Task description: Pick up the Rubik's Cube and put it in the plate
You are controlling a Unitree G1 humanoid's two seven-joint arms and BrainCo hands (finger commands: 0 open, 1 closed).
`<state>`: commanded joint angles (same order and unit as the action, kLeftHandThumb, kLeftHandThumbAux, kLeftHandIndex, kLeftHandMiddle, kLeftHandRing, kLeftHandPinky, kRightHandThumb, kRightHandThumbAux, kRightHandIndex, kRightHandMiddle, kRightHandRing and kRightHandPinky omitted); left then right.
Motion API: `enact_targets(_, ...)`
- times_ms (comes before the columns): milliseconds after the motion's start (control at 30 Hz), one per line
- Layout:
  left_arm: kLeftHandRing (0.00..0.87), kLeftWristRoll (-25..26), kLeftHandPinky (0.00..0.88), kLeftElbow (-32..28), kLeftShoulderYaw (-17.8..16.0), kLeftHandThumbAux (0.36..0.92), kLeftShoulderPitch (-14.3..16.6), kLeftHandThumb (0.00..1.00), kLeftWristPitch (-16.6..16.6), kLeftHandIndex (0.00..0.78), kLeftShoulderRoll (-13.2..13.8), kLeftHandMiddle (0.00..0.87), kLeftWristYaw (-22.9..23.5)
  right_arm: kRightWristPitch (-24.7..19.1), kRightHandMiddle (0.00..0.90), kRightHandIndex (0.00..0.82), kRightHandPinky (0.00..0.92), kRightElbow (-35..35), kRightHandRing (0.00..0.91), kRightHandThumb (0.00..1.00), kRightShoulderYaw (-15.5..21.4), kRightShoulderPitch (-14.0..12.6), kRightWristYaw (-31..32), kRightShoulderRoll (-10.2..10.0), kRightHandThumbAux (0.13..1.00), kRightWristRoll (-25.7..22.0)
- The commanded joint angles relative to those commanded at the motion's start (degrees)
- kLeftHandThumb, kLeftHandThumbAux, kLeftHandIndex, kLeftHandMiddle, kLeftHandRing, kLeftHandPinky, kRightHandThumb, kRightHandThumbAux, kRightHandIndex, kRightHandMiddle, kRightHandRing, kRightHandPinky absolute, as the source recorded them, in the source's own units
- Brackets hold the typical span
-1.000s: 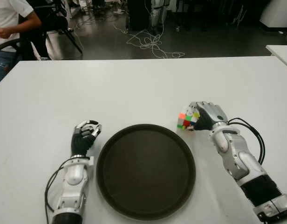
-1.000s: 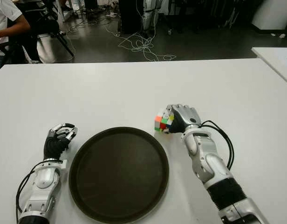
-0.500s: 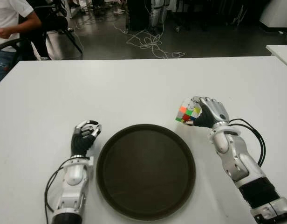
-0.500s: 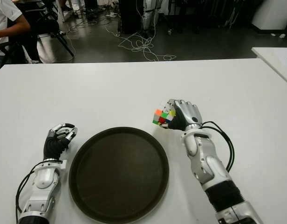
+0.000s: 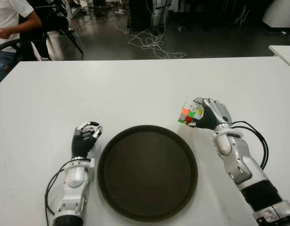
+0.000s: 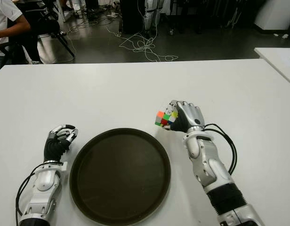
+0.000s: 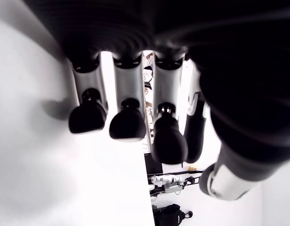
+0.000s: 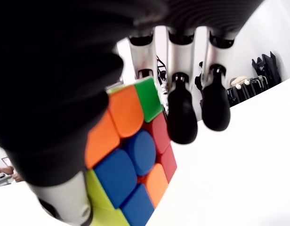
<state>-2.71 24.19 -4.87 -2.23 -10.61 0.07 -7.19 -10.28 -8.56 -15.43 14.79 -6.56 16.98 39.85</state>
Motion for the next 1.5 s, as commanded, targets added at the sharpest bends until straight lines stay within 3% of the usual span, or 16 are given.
enact_targets(100, 0.816, -0.06, 0.792, -0.07, -0.05, 0.708, 0.04, 0.703, 0.42, 0.441, -0.01, 0.798, -0.14, 0.86, 0.616, 0.555, 0.623, -0.14, 0.61, 0.231, 1.23, -0.25, -0.51, -0.34, 0.829, -1.57)
enact_targets(300, 0.817, -0.16, 0.792, -0.38, 0.01, 0.708, -0.06, 0.702, 0.66, 0.441, 0.1, 0.8, -0.02, 3.5, 0.675, 0.575, 0.693, -1.21, 0.684, 0.246, 4.13, -0.66, -1.79, -1.34, 0.828, -5.75)
enact_targets(467, 0.818, -0.24, 0.795, -0.61, 0.03, 0.707, 0.06, 0.703, 1.31, 0.442, 0.4, 0.801, 0.16, 5.98, 0.712, 0.6, 0.727, 0.47, 0.726, 0.19, 8.23, -1.87, -2.18, -1.72, 0.849, -11.03)
enact_targets(600, 0.818, -0.12, 0.794, -0.82, -0.07, 0.707, 0.07, 0.703, 1.62, 0.442, 0.4, 0.8, 0.12, 7.94, 0.741, 0.621, 0.762, 3.4, 0.758, 0.217, 11.07, -3.7, -3.28, -2.57, 0.837, -14.28)
enact_targets(800, 0.819, 0.29, 0.798, -0.45, -0.43, 0.707, 0.39, 0.704, 1.6, 0.442, 0.11, 0.801, -0.05, 15.37, 0.783, 0.64, 0.802, 5.41, 0.801, 0.255, 16.85, -5.71, -5.86, -7.04, 0.807, -23.96)
enact_targets(1000, 0.817, 0.4, 0.794, -0.4, -0.57, 0.707, 0.56, 0.705, 1.87, 0.442, 0.05, 0.799, 0.0, 18.26, 0.798, 0.661, 0.812, 6.29, 0.812, 0.253, 19.3, -6.58, -5.56, -8.72, 0.812, -28.56)
enact_targets(1167, 0.815, 0.14, 0.792, -0.46, -0.48, 0.707, 0.63, 0.705, 2.35, 0.442, 0.21, 0.798, -0.04, 18.21, 0.803, 0.681, 0.817, 8.12, 0.816, 0.245, 20.22, -7.53, -3.28, -9.75, 0.832, -32.54)
enact_targets(1300, 0.817, 0.01, 0.794, -0.58, -0.34, 0.707, 0.68, 0.705, 2.65, 0.442, 0.37, 0.799, 0.14, 17.07, 0.804, 0.696, 0.814, 11.91, 0.815, 0.261, 18.64, -9.71, -1.32, -12.26, 0.845, -35.35)
enact_targets(1500, 0.821, -0.04, 0.799, -0.69, -0.23, 0.707, 0.7, 0.705, 2.79, 0.443, 0.36, 0.802, 0.18, 15.94, 0.808, 0.724, 0.814, 14.82, 0.815, 0.311, 15.37, -11.47, -0.9, -15.23, 0.837, -34.39)
